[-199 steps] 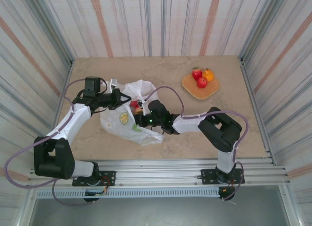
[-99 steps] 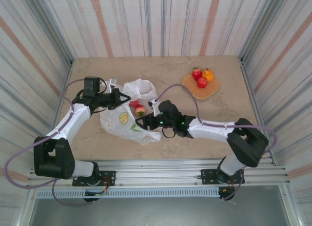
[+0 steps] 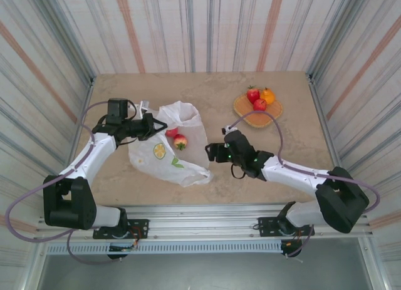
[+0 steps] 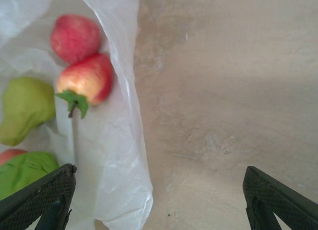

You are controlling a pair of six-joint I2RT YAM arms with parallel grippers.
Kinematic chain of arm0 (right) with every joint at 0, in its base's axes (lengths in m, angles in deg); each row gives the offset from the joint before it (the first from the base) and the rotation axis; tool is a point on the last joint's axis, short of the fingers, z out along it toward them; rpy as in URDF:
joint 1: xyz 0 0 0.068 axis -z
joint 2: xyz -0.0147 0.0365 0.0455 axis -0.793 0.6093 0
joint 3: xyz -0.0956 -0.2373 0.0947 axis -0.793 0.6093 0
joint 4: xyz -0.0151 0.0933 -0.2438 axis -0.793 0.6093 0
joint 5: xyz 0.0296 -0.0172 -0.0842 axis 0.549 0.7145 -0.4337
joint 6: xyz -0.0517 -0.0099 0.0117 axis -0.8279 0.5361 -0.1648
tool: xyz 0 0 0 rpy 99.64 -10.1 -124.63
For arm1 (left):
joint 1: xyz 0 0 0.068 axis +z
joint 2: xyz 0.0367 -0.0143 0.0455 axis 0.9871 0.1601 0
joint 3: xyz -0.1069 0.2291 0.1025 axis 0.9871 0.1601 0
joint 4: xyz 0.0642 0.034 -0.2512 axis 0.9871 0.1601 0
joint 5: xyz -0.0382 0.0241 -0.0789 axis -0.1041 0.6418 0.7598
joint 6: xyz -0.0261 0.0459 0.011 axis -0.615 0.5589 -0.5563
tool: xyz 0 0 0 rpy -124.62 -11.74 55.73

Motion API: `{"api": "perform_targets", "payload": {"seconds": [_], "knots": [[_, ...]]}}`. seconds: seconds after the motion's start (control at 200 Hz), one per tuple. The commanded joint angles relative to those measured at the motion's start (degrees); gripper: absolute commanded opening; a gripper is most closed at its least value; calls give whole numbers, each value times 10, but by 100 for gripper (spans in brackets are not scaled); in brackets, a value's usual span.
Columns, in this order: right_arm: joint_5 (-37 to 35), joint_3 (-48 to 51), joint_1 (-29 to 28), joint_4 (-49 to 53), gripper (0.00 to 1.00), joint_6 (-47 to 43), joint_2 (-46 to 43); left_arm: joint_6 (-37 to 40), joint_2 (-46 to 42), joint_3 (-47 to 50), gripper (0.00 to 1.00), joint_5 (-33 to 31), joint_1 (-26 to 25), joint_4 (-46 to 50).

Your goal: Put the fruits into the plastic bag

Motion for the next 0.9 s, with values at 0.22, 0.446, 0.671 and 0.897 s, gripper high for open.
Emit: {"api": "perform_targets", "payload": {"seconds": [0.22, 0.446, 0.671, 0.897], "knots": [[77, -17, -4, -114, 40, 54, 125, 3, -5, -7, 0, 2, 4, 5], [100, -37, -4, -82, 0, 33, 65, 10, -11, -15, 0, 10, 13, 14], [85, -60, -16, -32, 0, 20, -51, 5, -38, -27, 0, 24, 43, 9], [82, -74, -29, -29, 0, 16, -58, 3, -66, -45, 0, 21, 65, 24]]}}
